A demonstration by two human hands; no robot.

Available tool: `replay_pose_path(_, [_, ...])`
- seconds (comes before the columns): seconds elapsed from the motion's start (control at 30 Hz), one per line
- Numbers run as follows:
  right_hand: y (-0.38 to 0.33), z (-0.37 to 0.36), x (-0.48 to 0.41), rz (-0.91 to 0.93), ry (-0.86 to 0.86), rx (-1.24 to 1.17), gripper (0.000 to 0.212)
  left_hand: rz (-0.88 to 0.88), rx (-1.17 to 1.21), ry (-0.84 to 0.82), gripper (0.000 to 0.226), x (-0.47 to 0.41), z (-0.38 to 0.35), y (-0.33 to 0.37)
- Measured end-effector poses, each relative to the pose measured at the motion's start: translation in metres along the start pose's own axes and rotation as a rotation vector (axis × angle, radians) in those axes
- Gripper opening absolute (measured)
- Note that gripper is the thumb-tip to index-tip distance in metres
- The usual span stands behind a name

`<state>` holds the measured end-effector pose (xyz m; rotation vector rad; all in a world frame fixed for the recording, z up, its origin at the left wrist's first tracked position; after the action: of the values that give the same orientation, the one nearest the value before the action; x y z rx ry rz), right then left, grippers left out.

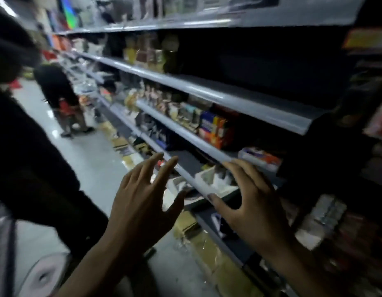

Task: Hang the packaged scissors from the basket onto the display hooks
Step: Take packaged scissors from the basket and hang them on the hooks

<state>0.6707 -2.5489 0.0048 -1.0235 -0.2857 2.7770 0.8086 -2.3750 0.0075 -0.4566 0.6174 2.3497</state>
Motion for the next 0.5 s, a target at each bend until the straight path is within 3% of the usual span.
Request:
replay_pose_path(0.27, [-0.124,-0.149,-0.023,0.185,-0.29,-0.244,0.068,0.308,-0.116,-0.096,0.068,0.084,0.01,-0.197])
replay_pose_path(0.5, [-0.22,-0.266,-0.014,0.404,-0.52,-0.287,0.067,0.608,-0.149,-0.115,0.068,0.174,0.013,-0.325])
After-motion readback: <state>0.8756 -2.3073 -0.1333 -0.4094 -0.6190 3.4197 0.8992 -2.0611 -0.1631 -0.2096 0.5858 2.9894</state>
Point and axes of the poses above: each hand's wrist, its own x-axis away from the middle knuckle, its own z-axis out of the back of the hand, y = z × x, the point moved 2 cm from there along -x, towards the middle knuckle, and after that the axes turned 14 degrees about z, right-handed, at the moved point
